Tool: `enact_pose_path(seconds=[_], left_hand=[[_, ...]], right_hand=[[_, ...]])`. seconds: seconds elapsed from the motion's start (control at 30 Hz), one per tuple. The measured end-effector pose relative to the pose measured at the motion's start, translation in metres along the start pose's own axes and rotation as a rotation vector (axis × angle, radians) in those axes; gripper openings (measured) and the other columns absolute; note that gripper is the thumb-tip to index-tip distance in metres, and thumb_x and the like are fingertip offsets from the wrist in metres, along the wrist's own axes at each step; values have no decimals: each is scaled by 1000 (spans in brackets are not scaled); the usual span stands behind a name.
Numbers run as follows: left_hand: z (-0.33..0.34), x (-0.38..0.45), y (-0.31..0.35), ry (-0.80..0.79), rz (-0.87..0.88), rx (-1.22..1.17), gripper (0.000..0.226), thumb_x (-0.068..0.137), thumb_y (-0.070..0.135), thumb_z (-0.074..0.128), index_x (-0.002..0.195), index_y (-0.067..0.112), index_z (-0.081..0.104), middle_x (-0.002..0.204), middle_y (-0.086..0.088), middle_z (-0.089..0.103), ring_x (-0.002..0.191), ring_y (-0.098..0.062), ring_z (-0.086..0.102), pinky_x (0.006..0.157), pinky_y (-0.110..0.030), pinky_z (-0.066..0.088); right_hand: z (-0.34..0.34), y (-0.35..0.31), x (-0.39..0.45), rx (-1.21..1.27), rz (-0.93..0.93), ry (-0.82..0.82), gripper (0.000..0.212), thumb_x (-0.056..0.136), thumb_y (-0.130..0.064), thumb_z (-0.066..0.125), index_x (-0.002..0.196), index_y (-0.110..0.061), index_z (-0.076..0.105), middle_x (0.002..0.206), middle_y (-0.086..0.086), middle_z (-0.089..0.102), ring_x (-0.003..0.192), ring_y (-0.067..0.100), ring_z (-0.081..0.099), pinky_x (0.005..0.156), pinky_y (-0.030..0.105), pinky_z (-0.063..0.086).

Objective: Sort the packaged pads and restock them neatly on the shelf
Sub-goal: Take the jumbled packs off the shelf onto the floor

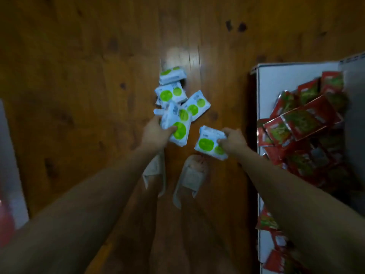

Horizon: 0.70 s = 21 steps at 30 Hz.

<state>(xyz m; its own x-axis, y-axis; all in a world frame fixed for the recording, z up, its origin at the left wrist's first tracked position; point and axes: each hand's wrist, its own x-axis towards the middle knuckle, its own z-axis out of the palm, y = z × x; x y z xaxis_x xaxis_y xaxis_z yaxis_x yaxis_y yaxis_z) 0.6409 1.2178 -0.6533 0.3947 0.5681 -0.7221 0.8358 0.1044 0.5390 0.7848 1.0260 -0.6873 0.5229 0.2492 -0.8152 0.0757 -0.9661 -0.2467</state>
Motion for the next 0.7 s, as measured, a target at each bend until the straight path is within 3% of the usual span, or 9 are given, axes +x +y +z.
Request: enact_pose_path(seconds=[0.1, 0.2, 0.33, 0.4, 0.47, 0.57, 0.7], left_hand=[[46, 76, -9, 11, 13, 24, 42, 82, 23, 76, 117, 6, 60, 116, -10, 67, 107, -24, 63, 86, -27, 47], [84, 136, -11, 38, 49, 101, 45, 83, 24, 74, 118, 3, 57, 119, -13, 64, 111, -27, 59, 91, -30, 44], [112, 187, -9, 7, 100, 180, 55, 84, 21, 72, 130, 6, 44, 126, -12, 59, 116, -26, 56, 89, -28, 43], [117, 199, -13, -9, 124, 202, 66, 84, 18, 72, 138, 7, 35, 132, -12, 56, 121, -27, 54, 96, -29, 44], [119, 204, -19, -14, 174, 234, 78, 79, 22, 72, 143, 7, 31, 136, -14, 52, 125, -28, 51, 102, -36, 44], [119, 195, -26, -51, 204, 386, 80, 81, 24, 70, 148, 12, 26, 138, -16, 41, 126, -30, 45, 99, -32, 39], [109, 176, -28, -91, 230, 528, 73, 87, 31, 66, 148, 14, 30, 138, -18, 38, 125, -37, 44, 96, -40, 39]], right_hand=[[27, 9, 72, -91, -16, 16, 37, 93, -19, 61, 130, -16, 59, 136, 25, 45, 138, 34, 31, 108, 37, 34], [54, 18, 128, -156, -82, 37, 35, 94, -17, 57, 129, -14, 57, 136, 22, 46, 140, 34, 23, 104, 36, 32], [83, 20, 172, -144, -129, 68, 31, 91, -16, 57, 122, -16, 63, 131, 13, 37, 132, 36, 34, 105, 33, 31], [94, 23, 184, -24, -150, 97, 33, 86, -20, 55, 116, -17, 68, 136, 20, 36, 123, 40, 41, 105, 34, 34], [103, 27, 188, 116, -182, 116, 34, 85, -7, 55, 116, -11, 68, 138, 25, 35, 119, 41, 45, 104, 37, 38], [109, 28, 175, 286, -194, 154, 43, 83, 9, 51, 123, -4, 61, 133, 21, 39, 112, 28, 49, 91, 20, 38], [105, 25, 152, 350, -154, 181, 46, 86, 9, 50, 130, -3, 54, 133, 18, 45, 117, 25, 48, 84, 11, 31]])
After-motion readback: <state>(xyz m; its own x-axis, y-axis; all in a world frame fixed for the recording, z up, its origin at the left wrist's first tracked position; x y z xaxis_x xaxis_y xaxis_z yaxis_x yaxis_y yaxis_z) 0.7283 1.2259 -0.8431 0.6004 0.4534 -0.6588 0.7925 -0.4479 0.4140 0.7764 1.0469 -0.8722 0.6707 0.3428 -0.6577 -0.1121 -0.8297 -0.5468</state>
